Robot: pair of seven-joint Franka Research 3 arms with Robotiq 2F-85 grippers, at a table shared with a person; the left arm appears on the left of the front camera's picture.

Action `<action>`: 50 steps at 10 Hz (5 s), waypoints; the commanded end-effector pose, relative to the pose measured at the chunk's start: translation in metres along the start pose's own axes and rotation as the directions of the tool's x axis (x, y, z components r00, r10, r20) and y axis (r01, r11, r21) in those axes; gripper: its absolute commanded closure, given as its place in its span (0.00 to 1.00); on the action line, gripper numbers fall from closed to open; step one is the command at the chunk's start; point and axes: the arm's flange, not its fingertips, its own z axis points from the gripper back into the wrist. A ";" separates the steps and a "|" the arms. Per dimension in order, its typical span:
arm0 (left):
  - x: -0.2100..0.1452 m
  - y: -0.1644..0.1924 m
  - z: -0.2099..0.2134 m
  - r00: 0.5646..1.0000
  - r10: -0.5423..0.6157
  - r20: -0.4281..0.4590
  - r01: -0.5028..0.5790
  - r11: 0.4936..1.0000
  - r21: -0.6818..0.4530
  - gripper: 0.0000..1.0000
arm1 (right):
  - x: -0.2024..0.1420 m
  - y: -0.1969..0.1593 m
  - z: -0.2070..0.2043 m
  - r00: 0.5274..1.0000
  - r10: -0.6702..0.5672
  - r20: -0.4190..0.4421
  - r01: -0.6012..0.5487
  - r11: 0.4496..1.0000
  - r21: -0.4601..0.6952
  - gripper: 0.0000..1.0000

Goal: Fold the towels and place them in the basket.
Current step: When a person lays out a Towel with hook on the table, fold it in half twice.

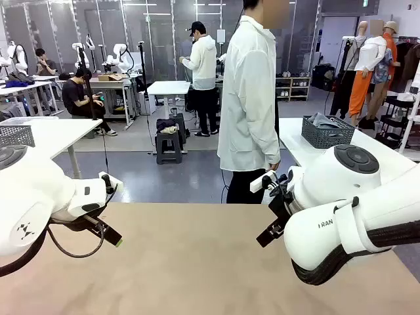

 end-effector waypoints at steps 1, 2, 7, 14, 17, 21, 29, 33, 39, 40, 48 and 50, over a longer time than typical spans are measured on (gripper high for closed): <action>0.000 0.000 0.000 1.000 0.000 0.000 0.000 1.000 0.000 0.00 | 0.000 0.000 0.000 1.000 0.000 0.000 0.000 1.000 0.000 0.00; 0.000 0.000 0.000 1.000 0.000 0.000 0.000 1.000 0.000 0.00 | 0.000 0.000 0.000 1.000 0.000 0.000 0.000 1.000 0.000 0.00; 0.000 0.000 0.000 1.000 0.000 0.000 0.000 1.000 0.000 0.00 | 0.000 0.000 0.000 1.000 0.000 0.000 0.000 1.000 0.000 0.00; 0.000 0.000 0.000 1.000 0.000 0.000 0.000 1.000 0.000 0.00 | 0.000 0.000 0.000 1.000 0.000 0.000 0.000 1.000 0.000 0.00; 0.001 0.012 0.008 0.999 -0.017 0.052 0.019 0.999 -0.040 0.00 | -0.002 -0.011 0.012 0.999 0.034 0.015 -0.035 0.999 0.037 0.00; 0.019 0.069 0.065 0.973 -0.134 0.187 0.160 0.978 -0.132 0.00 | -0.003 -0.059 0.073 0.986 0.153 0.062 -0.160 0.978 0.132 0.00; 0.018 0.192 0.291 0.843 -0.351 0.408 0.408 0.911 -0.057 0.00 | -0.050 -0.134 0.329 0.895 0.307 0.324 -0.348 0.934 0.078 0.00; -0.003 0.215 0.358 0.752 -0.436 0.494 0.511 0.859 -0.021 0.00 | -0.067 -0.137 0.387 0.848 0.386 0.362 -0.445 0.890 0.094 0.00; -0.010 0.210 0.404 0.745 -0.498 0.444 0.579 0.813 -0.059 0.00 | -0.078 -0.137 0.435 0.810 0.425 0.404 -0.506 0.855 0.116 0.00; -0.008 0.209 0.404 0.738 -0.507 0.446 0.589 0.806 -0.058 0.00 | -0.078 -0.140 0.440 0.805 0.420 0.418 -0.510 0.851 0.126 0.00; -0.004 0.195 0.409 0.737 -0.492 0.462 0.584 0.809 -0.069 0.00 | -0.080 -0.135 0.449 0.813 0.405 0.419 -0.495 0.859 0.131 0.00; -0.004 0.195 0.409 0.737 -0.492 0.462 0.584 0.809 -0.069 0.00 | -0.080 -0.135 0.449 0.813 0.405 0.419 -0.495 0.859 0.131 0.00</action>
